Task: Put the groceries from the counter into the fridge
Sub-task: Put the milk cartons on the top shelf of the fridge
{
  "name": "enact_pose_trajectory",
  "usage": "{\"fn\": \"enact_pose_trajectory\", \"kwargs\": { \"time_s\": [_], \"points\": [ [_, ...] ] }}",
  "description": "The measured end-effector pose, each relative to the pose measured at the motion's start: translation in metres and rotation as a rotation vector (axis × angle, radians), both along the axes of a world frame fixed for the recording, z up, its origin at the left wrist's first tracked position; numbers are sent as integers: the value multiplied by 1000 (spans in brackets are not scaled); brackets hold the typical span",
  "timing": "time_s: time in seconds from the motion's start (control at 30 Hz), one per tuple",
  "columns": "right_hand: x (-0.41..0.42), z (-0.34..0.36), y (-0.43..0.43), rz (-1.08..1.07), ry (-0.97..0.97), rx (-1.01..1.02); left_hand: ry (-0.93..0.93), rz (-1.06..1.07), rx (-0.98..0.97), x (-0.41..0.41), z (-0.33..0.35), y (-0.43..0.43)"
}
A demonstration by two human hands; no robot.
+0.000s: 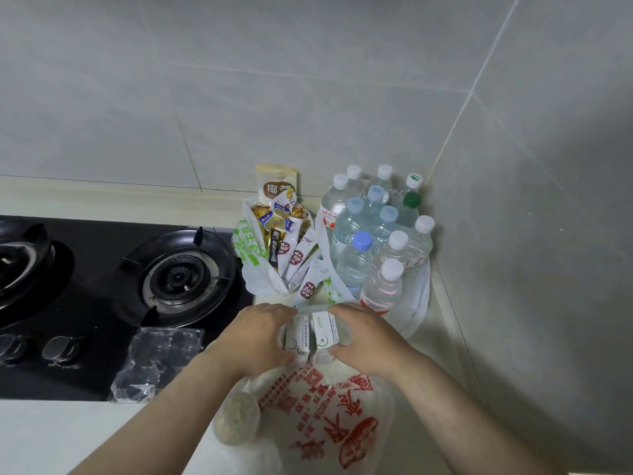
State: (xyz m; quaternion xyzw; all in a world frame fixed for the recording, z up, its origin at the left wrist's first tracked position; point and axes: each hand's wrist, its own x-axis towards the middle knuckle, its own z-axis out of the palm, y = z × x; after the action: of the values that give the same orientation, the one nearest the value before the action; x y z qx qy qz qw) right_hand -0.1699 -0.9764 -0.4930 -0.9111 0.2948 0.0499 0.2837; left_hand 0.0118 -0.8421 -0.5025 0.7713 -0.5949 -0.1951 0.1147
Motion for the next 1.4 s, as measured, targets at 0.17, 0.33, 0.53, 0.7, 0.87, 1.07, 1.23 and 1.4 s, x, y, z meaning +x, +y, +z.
{"fn": "enact_pose_trajectory", "kwargs": {
  "time_s": [0.17,0.33,0.53,0.7,0.87,1.07,1.23,1.4],
  "points": [
    [7,-1,-2,24,17,7,-33,-25,34,4,-10,-6],
    [12,-7,-3,58,33,28,-72,-43,53,6,-17,-9],
    [18,-17,-8,98,46,12,-99,-46,66,8,-26,-15],
    [21,-26,-12,144,82,-21,-183,-81,117,7,-30,-20],
    [24,-29,-15,153,111,-11,-239,-80,139,3,-33,-25],
    [24,-31,-17,154,98,-10,-277,-77,135,-1,-27,-29],
    [17,-30,-15,151,60,-2,-257,-57,92,-5,-23,-25],
    [11,-18,-15,140,4,12,-229,-22,14,-10,-13,-22]
  ]
}}
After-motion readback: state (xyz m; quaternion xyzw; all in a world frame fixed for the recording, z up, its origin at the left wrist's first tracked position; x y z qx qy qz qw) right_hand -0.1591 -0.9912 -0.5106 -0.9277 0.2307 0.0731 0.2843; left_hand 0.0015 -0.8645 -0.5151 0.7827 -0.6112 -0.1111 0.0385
